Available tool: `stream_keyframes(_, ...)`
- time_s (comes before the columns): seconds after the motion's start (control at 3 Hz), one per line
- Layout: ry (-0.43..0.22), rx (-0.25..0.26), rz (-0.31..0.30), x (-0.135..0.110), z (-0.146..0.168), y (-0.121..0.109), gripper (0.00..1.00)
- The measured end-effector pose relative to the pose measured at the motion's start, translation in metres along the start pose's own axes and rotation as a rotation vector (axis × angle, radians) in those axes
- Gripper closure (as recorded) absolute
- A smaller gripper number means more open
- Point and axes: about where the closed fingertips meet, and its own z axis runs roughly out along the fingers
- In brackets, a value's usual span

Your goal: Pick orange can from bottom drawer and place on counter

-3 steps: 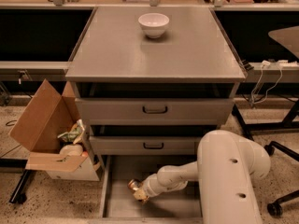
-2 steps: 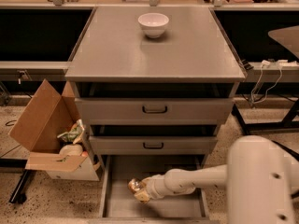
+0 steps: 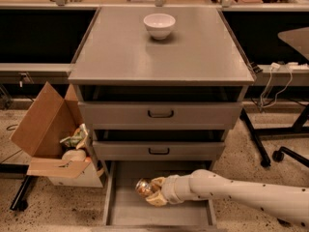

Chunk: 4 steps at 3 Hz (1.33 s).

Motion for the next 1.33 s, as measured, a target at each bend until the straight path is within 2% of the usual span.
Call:
stream_keyframes(0.33, -0.008, 0.0, -0.006, -0.003, -0.005, 0.001, 1.0)
stream_keyframes(0.67, -0.036, 0.024, -0.053, -0.034, -0.053, 0.008, 1.0)
stream_keyframes(1.0, -0.053, 0.101, -0.097, -0.075, -0.133, -0.003, 1.0)
stream_keyframes(1.33, -0.081, 0.213, -0.186, -0.113, -0.197, -0.013, 1.0)
